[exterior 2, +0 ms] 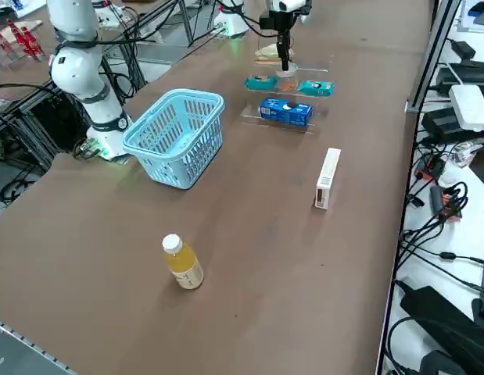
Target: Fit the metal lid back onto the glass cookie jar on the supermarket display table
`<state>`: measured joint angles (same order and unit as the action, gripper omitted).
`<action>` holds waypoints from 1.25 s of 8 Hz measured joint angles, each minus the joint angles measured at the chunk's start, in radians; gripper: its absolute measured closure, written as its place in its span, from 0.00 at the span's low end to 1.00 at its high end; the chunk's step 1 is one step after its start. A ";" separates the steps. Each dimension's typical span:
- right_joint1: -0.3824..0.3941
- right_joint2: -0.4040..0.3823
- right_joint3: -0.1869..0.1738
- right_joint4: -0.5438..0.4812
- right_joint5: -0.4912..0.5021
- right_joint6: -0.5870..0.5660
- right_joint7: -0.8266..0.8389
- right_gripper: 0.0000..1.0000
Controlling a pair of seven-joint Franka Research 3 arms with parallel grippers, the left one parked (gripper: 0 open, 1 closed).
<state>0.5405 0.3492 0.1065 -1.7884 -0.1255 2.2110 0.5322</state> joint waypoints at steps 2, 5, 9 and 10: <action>0.000 0.004 -0.001 0.003 0.004 0.001 0.000 0.73; 0.000 0.006 -0.001 0.005 0.004 0.000 0.000 0.73; 0.000 0.007 -0.001 0.007 0.004 -0.003 0.009 0.73; 0.001 0.007 -0.001 0.008 0.004 -0.004 0.010 0.72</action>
<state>0.5410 0.3564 0.1055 -1.7804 -0.1217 2.2068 0.5426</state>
